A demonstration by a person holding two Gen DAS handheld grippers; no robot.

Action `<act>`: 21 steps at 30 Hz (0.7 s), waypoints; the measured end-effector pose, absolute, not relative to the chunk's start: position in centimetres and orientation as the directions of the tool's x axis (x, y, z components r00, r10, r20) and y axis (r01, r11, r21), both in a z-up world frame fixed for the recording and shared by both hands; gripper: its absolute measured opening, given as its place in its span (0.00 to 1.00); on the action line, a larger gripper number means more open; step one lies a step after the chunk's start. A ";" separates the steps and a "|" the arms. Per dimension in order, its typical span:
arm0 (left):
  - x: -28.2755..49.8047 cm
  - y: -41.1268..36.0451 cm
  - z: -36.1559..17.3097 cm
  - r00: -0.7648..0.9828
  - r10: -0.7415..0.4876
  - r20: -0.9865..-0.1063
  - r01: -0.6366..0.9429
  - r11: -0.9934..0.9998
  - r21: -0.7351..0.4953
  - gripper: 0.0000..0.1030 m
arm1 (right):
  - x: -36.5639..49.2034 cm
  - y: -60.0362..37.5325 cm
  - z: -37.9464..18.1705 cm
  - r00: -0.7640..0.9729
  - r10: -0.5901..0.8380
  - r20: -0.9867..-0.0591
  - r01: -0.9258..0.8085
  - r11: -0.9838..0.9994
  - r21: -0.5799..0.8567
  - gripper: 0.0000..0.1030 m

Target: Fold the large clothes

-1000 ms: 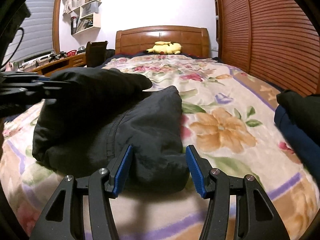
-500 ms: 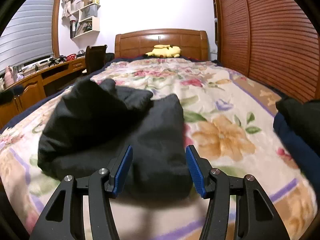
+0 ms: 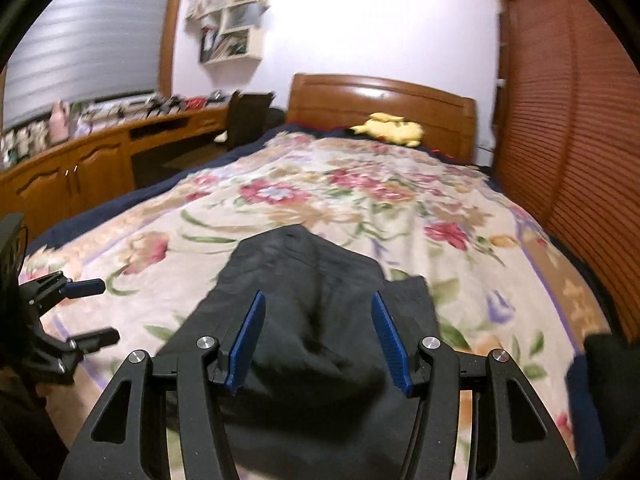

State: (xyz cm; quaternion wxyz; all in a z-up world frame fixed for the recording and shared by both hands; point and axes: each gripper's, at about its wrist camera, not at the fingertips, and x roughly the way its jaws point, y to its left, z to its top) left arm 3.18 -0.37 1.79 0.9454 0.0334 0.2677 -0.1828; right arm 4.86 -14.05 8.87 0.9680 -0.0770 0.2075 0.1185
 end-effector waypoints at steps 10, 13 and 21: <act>3.8 1.9 0.5 0.787 -0.313 -0.531 0.326 0.943 -0.073 0.80 | 12.9 -11.4 6.6 0.797 0.129 -0.590 -0.267 0.952 -0.152 0.55; 3.9 2.0 0.3 0.784 -0.307 -0.540 0.325 0.944 -0.065 0.80 | 14.6 -11.6 5.5 0.754 0.146 -0.640 -0.283 0.952 -0.116 0.55; 3.8 2.6 0.1 0.784 -0.287 -0.550 0.309 0.949 -0.055 0.80 | 17.0 -12.0 4.3 0.604 0.258 -0.754 -0.378 0.926 0.014 0.55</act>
